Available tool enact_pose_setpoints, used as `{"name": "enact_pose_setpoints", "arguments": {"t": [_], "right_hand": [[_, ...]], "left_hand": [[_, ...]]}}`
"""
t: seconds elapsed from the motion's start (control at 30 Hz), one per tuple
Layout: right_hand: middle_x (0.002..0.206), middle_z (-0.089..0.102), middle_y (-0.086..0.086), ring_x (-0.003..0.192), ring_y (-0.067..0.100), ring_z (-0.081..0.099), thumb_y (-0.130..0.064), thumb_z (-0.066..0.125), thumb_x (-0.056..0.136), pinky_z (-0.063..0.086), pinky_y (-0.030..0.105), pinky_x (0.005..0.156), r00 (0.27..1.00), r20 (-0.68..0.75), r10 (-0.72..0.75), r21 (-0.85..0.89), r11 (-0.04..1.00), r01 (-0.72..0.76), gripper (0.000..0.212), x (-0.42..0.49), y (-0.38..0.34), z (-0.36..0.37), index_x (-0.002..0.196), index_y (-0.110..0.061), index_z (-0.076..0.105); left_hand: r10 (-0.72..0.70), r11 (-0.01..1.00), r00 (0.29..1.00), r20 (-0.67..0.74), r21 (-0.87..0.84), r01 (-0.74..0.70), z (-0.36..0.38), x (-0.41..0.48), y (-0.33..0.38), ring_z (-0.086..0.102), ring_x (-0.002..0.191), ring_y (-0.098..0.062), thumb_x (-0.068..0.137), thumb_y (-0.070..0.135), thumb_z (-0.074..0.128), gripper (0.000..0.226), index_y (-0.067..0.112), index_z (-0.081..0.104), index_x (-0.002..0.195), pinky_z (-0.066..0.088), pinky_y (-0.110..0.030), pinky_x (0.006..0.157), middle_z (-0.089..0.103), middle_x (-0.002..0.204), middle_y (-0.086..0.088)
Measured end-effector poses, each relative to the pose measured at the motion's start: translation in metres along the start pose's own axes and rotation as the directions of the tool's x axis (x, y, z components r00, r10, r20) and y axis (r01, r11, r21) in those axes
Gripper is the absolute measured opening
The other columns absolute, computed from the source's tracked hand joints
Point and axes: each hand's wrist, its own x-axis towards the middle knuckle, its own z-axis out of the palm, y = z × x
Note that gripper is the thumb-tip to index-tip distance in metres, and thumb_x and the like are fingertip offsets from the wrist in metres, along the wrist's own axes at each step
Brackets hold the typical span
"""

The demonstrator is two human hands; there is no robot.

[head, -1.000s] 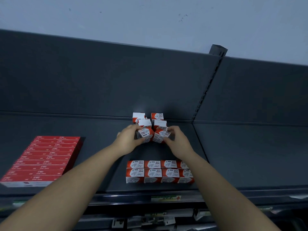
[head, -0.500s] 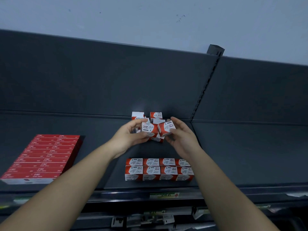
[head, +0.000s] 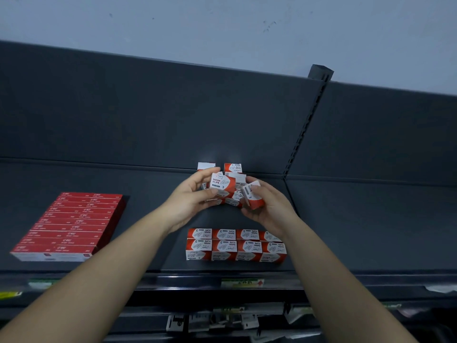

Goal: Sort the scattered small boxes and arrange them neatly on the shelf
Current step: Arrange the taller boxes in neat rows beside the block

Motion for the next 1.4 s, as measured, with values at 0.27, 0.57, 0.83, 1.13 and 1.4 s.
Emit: {"name": "enact_pose_setpoints", "arguments": {"t": [0.27,0.57,0.83,1.13,1.4], "right_hand": [[0.103,0.075,0.002,0.087,0.015,0.069,-0.025,0.071,0.088,0.052,0.026,0.072,0.996,-0.014,-0.084,-0.221,0.972,0.079,0.028,-0.004,-0.007,0.007,0.113,-0.016,0.064],[0.113,0.071,0.006,0.102,0.02,0.068,-0.031,0.054,0.099,0.054,0.025,0.07,0.995,-0.04,-0.088,-0.07,0.994,0.085,0.028,-0.007,-0.011,0.016,0.117,-0.017,0.07],[0.117,0.069,0.008,0.108,0.025,0.067,-0.031,0.057,0.096,0.056,0.037,0.088,0.996,-0.028,-0.086,-0.042,0.996,0.085,0.032,-0.006,-0.013,0.022,0.122,-0.016,0.066],[0.116,0.067,0.008,0.107,0.023,0.067,-0.015,0.06,0.095,0.057,0.04,0.09,0.994,0.064,-0.087,-0.177,0.979,0.097,0.02,-0.005,-0.006,0.021,0.114,-0.012,0.065],[0.112,0.07,-0.006,0.105,0.015,0.067,-0.03,0.071,0.088,0.054,0.042,0.096,0.991,0.089,-0.104,-0.546,0.827,0.135,0.013,0.004,0.015,0.017,0.1,-0.035,0.073]], "left_hand": [[-0.012,1.0,0.999,0.035,0.017,0.012,0.007,-0.006,0.003,0.06,0.12,-0.024,0.091,-0.012,0.05,0.052,0.015,0.052,0.136,0.047,-0.04,0.104,0.066,0.124,0.002],[0.017,0.998,1.0,-0.023,0.058,-0.016,0.005,-0.012,0.008,0.062,0.117,-0.024,0.09,-0.012,0.052,0.053,0.014,0.05,0.137,0.051,-0.034,0.099,0.065,0.127,-0.009],[0.016,1.0,0.999,-0.029,0.026,-0.015,-0.001,-0.014,0.006,0.062,0.118,-0.025,0.089,-0.007,0.056,0.054,0.019,0.052,0.136,0.047,-0.034,0.098,0.068,0.122,-0.012],[0.003,0.983,0.995,-0.095,0.18,0.014,-0.016,-0.012,-0.005,0.064,0.115,-0.022,0.094,0.015,0.06,0.039,0.02,0.053,0.132,0.041,-0.04,0.109,0.071,0.118,-0.007],[-0.046,0.958,0.998,-0.052,0.281,0.059,-0.027,-0.016,-0.014,0.069,0.106,-0.019,0.09,0.005,0.064,0.033,0.012,0.058,0.121,0.053,-0.029,0.092,0.073,0.112,-0.004]]}}
